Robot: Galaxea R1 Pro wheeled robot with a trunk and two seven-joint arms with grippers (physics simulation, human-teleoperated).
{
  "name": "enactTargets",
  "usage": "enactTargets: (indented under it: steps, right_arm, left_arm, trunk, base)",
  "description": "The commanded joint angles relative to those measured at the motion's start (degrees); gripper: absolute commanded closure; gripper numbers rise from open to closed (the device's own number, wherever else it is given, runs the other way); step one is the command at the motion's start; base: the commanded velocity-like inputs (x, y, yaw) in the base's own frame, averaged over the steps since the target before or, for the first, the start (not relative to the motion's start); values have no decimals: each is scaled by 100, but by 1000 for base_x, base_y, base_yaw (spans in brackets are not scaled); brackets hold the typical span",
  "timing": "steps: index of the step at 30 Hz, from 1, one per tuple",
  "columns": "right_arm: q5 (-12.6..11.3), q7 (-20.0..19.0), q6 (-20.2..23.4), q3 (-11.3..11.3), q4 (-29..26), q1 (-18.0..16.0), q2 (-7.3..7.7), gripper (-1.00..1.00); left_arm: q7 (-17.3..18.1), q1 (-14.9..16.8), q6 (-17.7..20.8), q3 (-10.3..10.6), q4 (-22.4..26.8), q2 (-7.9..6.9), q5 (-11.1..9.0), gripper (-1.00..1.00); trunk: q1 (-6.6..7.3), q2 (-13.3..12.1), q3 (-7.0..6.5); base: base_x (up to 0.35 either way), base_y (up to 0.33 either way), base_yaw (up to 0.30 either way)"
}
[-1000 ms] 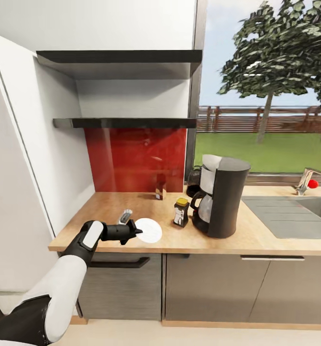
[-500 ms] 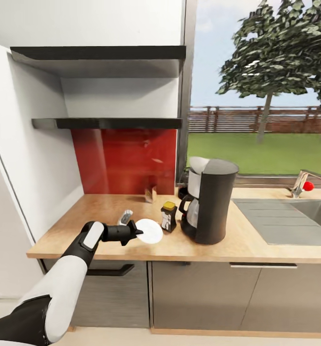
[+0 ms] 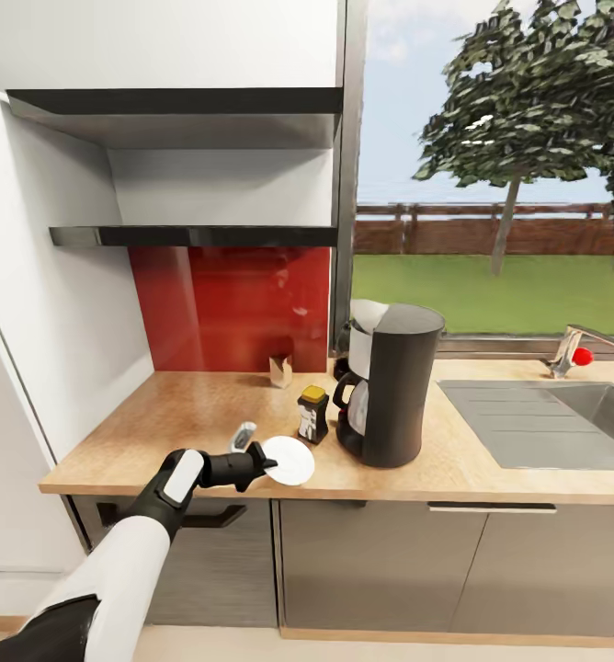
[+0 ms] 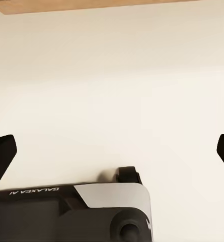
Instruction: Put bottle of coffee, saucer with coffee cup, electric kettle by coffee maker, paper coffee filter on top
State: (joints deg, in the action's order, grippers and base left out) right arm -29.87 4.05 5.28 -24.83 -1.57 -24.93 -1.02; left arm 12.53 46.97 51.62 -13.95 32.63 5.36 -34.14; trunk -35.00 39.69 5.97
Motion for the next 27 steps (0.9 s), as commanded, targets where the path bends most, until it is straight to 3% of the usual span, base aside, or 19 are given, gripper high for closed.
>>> enactTargets:
  steps: [1, 8, 22, 27]
  right_arm:
    - [-45, 29, 34, -49, -16, -1, 2, -100]
    - [-45, 26, 34, -49, -17, 0, 5, -100]
    - [-3, 26, 57, -59, -18, -1, 8, -100]
    - [-1, 28, 53, -58, -19, 0, 14, -100]
  left_arm:
    - [24, -12, -41, -47, -6, 28, 43, 100]
    - [30, -103, -176, -46, -23, 65, 18, 100]
    - [47, -178, -200, -55, -91, 97, 6, 100]
    - [51, -204, -398, -55, -294, 94, 6, 100]
  trunk:
    - [-2, 8, 10]
    - [-2, 8, 10]
    - [-2, 8, 10]
    - [-2, 8, 10]
  base:
    - [3, 0, -39]
    - [1, 0, -140]
    - [87, 0, -3]
    - [8, 0, 0]
